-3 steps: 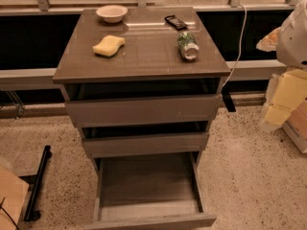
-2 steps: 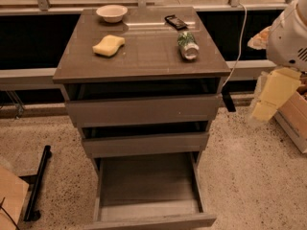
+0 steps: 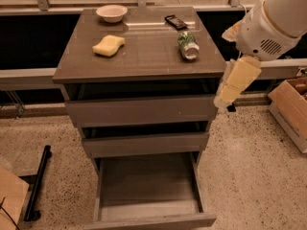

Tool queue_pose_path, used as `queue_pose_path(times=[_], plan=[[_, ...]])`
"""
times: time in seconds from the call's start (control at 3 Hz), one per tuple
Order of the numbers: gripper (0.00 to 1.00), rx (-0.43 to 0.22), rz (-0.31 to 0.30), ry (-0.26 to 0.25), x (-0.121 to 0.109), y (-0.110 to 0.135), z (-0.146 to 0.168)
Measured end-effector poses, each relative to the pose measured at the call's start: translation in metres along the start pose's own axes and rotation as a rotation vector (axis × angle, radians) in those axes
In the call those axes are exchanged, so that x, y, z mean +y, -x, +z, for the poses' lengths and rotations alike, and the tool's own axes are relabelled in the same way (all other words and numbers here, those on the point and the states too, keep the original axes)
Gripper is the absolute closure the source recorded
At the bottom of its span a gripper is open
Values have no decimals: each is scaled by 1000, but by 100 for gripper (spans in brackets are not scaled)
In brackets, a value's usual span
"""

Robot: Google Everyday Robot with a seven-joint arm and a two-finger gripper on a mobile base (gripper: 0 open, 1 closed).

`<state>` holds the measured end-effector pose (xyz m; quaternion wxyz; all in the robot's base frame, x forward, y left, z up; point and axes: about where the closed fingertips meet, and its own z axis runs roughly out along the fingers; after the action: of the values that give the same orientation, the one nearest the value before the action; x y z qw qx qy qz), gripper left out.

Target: Place sponge into bottom drawer

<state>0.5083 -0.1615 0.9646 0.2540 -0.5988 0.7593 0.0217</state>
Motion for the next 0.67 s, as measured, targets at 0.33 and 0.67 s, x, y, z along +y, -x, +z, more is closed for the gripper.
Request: queue_pose_path(times=[0.33, 0.67], plan=[[0, -71, 0, 17, -24, 19, 20], [0, -126, -22, 56, -52, 40, 43]])
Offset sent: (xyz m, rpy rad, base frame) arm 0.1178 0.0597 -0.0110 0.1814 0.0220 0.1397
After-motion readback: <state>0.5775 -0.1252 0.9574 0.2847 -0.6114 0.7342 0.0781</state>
